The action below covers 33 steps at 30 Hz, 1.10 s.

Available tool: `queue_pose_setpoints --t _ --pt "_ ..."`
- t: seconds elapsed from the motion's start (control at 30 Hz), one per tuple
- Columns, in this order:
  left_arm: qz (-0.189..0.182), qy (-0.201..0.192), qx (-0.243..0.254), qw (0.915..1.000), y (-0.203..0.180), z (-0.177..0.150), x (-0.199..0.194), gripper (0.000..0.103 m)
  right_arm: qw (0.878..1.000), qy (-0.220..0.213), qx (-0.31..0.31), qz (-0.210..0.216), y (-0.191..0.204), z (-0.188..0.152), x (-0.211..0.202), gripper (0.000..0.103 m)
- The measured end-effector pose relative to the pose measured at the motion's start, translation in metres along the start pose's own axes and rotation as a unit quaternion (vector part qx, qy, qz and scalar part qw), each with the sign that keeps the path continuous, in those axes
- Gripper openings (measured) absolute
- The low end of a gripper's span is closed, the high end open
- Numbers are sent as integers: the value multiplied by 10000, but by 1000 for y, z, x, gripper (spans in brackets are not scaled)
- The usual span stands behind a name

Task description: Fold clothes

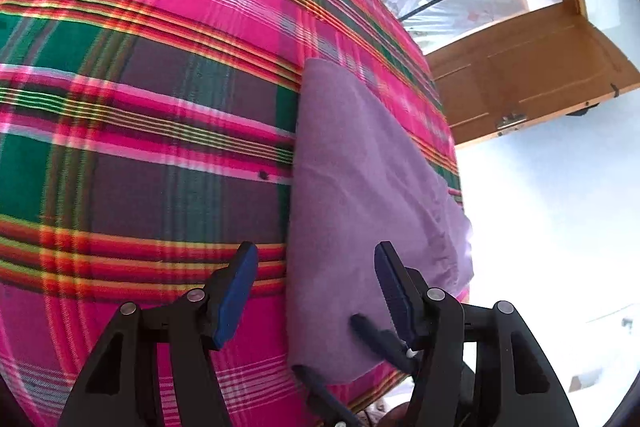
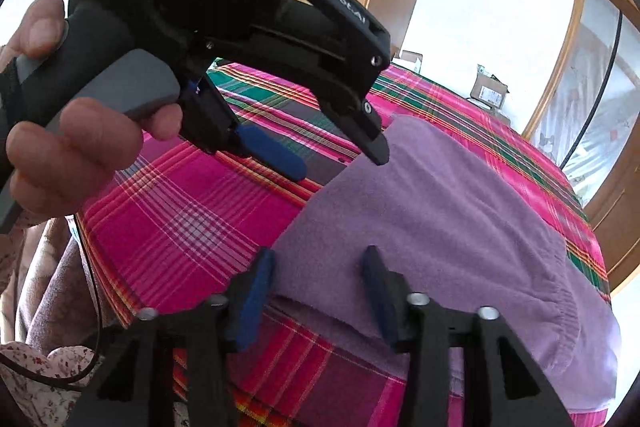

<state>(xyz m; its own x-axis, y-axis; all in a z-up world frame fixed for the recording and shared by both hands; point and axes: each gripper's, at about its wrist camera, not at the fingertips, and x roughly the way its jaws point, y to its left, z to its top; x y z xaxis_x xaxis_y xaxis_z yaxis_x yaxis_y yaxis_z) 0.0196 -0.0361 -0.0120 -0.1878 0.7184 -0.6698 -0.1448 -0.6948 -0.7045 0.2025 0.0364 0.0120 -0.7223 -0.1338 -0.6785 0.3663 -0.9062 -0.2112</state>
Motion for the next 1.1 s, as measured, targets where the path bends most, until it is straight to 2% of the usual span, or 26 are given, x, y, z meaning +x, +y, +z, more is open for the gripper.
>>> queue_pose_setpoints --t 0.1,0.2,0.43,0.8,0.9,1.07,1.1 --pt "-5 12 -84 10000 2 3 2 63 10000 8 66 -21 -1 0 -2 20" --pt "-104 80 -158 9998 2 6 4 63 9999 -39 122 22 -1 0 -7 17" --pt "-299 174 -382 9987 1 19 16 63 9977 -373 497 262 -10 -2 -31 16" --pt "-537 464 -281 9971 -15 40 47 62 9943 -501 795 495 -17 1 -43 16" --pt "-599 485 -248 9967 -18 46 54 59 9941 -446 833 537 -40 -11 -41 16" --pt "-606 539 -105 9967 -21 52 60 48 9943 -392 829 539 -42 -9 -37 16" --pt "-616 534 -113 9966 -19 53 60 32 9944 -380 829 543 -42 -8 -35 16"
